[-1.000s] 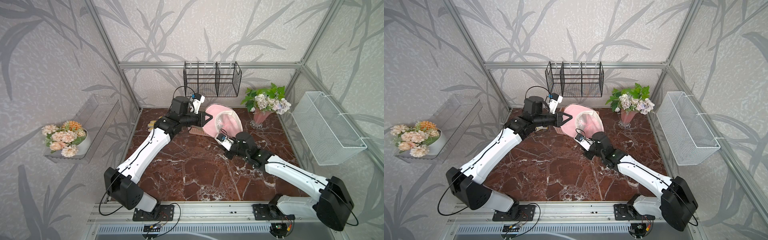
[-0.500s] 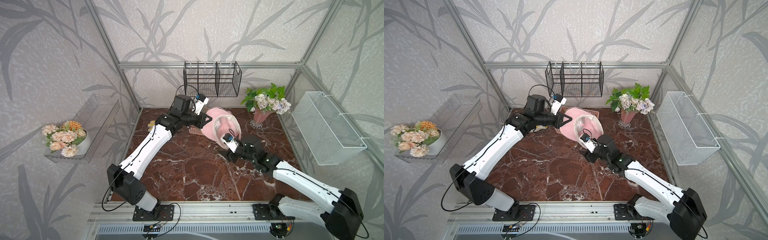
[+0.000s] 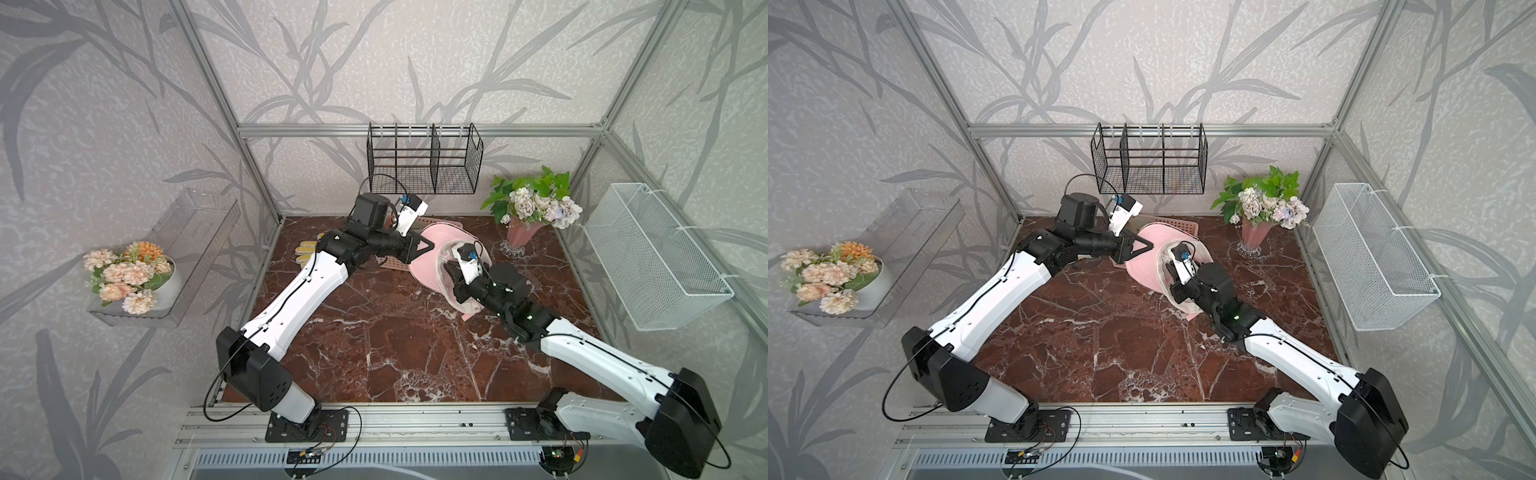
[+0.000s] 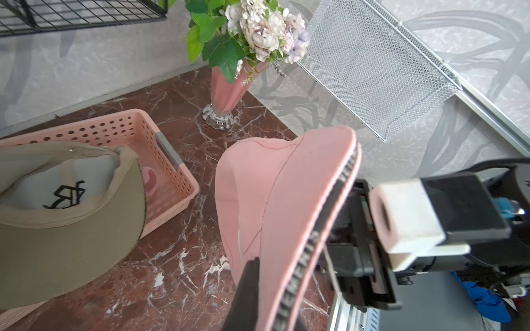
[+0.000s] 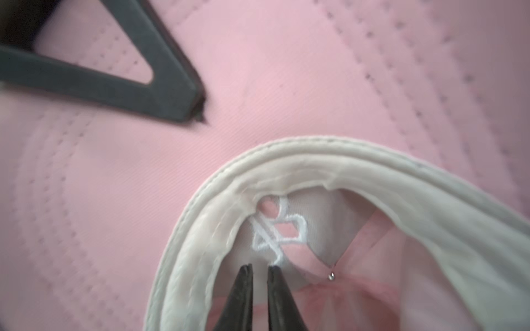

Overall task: Turn the baseball cap inside out
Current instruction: Turn over the baseball cap.

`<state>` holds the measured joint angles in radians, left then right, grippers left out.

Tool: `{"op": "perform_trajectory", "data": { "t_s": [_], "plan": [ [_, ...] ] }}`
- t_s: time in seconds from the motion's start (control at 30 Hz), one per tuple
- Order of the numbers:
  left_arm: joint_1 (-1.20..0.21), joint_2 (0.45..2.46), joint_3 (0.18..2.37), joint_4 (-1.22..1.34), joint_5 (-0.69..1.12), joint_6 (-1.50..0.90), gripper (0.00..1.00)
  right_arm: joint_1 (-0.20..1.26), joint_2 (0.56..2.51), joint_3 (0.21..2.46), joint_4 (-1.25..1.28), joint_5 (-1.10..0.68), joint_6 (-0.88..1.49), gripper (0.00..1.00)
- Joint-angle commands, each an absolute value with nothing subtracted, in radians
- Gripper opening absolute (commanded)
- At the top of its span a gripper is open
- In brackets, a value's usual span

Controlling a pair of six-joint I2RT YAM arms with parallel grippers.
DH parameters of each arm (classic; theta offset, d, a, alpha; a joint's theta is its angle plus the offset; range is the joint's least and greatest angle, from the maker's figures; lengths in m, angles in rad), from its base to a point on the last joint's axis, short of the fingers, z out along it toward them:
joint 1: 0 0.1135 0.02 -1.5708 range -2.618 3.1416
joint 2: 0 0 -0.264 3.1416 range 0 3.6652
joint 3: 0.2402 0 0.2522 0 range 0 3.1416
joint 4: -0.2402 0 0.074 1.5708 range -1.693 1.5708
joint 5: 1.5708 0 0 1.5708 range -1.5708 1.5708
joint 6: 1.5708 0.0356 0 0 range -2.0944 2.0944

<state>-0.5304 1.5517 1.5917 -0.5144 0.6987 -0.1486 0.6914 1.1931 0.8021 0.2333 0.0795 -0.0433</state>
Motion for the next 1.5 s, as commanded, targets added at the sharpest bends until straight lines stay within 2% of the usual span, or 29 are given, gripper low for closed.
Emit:
{"op": "perform_trajectory", "data": {
  "t_s": [0.0,0.17,0.37,0.47,0.7,0.9,1.0,1.17,1.3,1.47],
  "plan": [
    [-0.544,1.531,1.574,-0.441,0.785,-0.198,0.0,0.706,1.24,0.867,0.305,0.184,-0.034,0.11],
    [-0.548,1.511,1.538,-0.351,0.862,-0.274,0.0,0.709,1.306,0.892,0.307,0.16,-0.007,0.11],
    [-0.541,1.485,1.518,-0.278,0.914,-0.346,0.0,0.708,1.347,0.896,0.271,0.168,0.029,0.18],
    [-0.537,1.48,1.527,-0.306,0.898,-0.338,0.0,0.706,1.346,0.891,0.277,0.28,0.04,0.17],
    [-0.53,1.486,1.543,-0.42,0.835,-0.278,0.0,0.693,1.328,0.886,0.221,0.656,0.106,0.07],
    [-0.526,1.486,1.553,-0.437,0.83,-0.266,0.0,0.638,1.279,0.827,0.118,0.69,0.224,0.06],
    [-0.526,1.49,1.553,-0.446,0.829,-0.251,0.0,0.628,1.237,0.79,0.14,0.581,0.188,0.07],
    [-0.525,1.502,1.55,-0.445,0.825,-0.235,0.0,0.628,1.139,0.746,0.211,0.246,0.093,0.09],
    [-0.526,1.512,1.546,-0.411,0.847,-0.256,0.0,0.628,1.152,0.778,0.19,0.023,0.09,0.09],
    [-0.525,1.517,1.547,-0.378,0.865,-0.283,0.0,0.629,1.226,0.814,0.186,-0.054,0.132,0.07]
  ]
}}
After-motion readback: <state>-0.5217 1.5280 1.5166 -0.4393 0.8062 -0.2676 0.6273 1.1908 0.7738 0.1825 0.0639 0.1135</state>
